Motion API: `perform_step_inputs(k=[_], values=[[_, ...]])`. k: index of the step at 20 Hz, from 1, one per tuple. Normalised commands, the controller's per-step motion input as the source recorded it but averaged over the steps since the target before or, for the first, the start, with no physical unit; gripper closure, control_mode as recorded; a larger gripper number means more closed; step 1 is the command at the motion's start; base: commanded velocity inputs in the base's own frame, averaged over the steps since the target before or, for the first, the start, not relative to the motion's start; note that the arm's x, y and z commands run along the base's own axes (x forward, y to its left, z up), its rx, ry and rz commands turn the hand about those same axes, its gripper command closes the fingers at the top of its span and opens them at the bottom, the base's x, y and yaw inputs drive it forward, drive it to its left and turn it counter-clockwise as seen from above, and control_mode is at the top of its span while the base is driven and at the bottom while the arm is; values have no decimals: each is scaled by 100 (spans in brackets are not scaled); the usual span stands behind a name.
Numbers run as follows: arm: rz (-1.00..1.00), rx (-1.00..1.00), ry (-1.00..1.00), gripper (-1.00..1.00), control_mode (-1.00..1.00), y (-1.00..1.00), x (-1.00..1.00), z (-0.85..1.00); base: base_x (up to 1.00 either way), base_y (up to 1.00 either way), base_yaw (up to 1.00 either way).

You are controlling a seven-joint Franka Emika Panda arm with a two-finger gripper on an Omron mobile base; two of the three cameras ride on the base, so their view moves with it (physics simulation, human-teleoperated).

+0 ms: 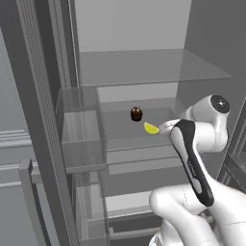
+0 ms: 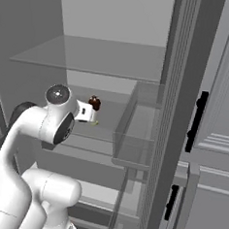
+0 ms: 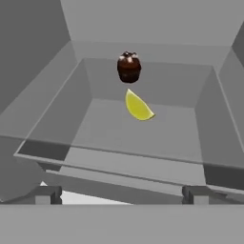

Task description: Grab a lemon wedge from the fridge and one ice cube from the ice bowl, and put them in the glass of lemonade.

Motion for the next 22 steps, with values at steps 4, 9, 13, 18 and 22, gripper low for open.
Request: perform_step_inputs(k=[4, 9, 13, 18, 22], values=[[3, -2, 14, -100, -100, 9, 91, -50, 0, 0, 0], [5, -1, 14, -100, -100, 0, 73, -41, 0, 0, 0], [6, -1, 12, -100, -100, 0, 31, -5, 0, 0, 0], [6, 0, -1, -100, -100, -2, 8, 0, 0, 0, 0], [8, 0, 0, -100, -100, -10, 13, 0, 0, 0, 0]])
